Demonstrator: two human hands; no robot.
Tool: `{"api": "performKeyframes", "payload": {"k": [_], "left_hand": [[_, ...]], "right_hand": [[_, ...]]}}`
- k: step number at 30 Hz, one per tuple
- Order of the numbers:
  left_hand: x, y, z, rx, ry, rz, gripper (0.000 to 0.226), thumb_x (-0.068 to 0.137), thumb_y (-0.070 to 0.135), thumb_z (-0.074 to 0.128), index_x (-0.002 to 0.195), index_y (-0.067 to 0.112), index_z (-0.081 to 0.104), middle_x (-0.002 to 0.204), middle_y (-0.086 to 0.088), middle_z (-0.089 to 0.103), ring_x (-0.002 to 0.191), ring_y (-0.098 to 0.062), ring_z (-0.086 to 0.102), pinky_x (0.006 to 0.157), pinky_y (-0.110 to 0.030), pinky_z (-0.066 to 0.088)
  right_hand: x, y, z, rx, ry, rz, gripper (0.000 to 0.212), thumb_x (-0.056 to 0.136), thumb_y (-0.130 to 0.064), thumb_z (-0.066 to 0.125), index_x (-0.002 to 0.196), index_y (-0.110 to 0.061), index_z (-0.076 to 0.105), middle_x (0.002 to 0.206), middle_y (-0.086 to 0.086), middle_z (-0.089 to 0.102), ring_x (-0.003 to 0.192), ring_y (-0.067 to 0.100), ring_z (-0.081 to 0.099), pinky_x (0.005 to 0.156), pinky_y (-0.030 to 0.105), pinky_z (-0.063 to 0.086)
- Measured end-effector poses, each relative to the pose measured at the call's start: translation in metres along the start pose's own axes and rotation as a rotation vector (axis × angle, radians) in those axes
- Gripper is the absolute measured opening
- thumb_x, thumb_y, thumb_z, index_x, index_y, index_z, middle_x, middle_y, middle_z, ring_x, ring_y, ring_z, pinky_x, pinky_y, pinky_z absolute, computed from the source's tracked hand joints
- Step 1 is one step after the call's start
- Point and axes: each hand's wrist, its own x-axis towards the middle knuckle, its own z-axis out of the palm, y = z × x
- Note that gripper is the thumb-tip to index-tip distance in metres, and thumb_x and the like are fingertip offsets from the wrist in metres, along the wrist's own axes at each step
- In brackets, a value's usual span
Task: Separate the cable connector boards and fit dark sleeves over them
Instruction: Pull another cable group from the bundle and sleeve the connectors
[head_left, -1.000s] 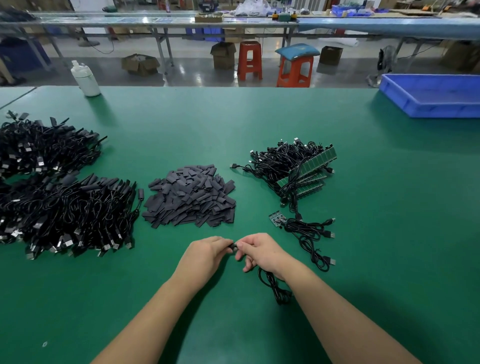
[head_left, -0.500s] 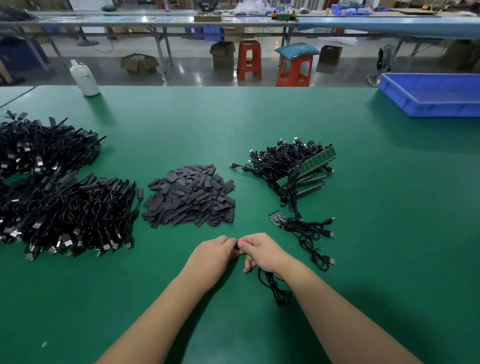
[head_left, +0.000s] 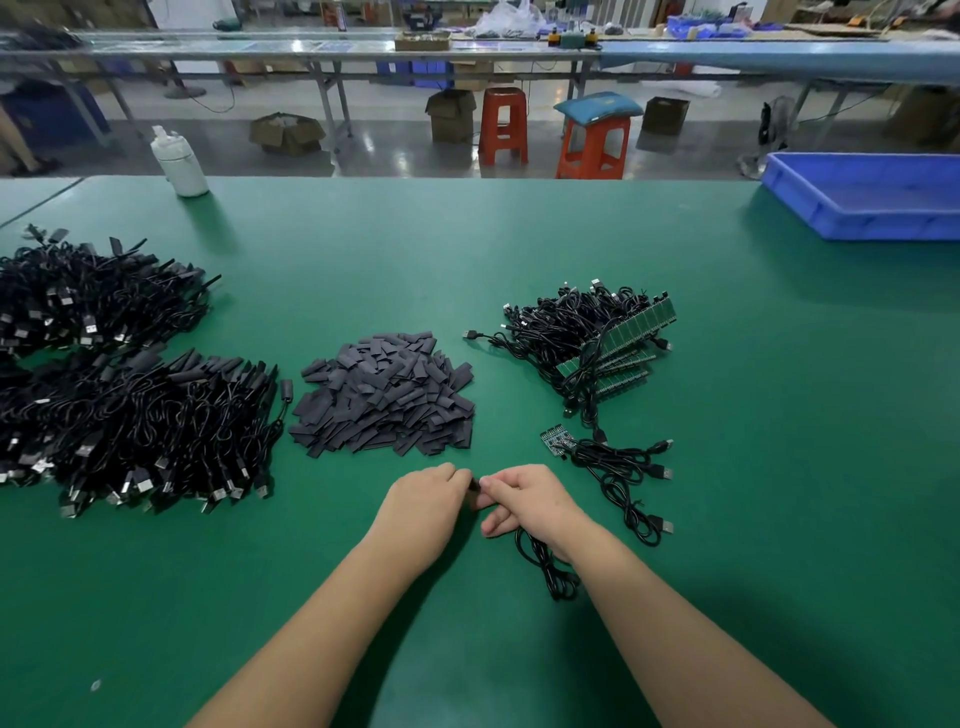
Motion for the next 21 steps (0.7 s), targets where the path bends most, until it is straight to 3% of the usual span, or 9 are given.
{"api": "performKeyframes", "payload": {"k": [12,21], "left_hand": [[0.002,0.007,0.001,0.065,-0.036,0.039,0.021,0.095,0.013,0.045,0.116,0.014,0.05,0.111,-0.005,0.055,0.101,-0.024,0.056,0.083,-0.032,0.04],[0.004,0.004,0.008,0.041,-0.031,0.082,0.025,0.092,0.011,0.049,0.116,0.012,0.053,0.111,-0.008,0.056,0.1,-0.029,0.058,0.085,-0.037,0.043]], "right_hand": [[-0.003,-0.004,0.004,-0.004,0.019,0.025,0.017,0.1,-0.011,0.055,0.101,0.001,0.067,0.084,0.012,0.069,0.049,0.013,0.064,0.052,0.024,0.056],[-0.004,-0.005,0.003,-0.001,0.015,0.035,0.017,0.1,-0.011,0.055,0.099,0.002,0.067,0.083,0.013,0.069,0.048,0.014,0.063,0.053,0.025,0.056]]}}
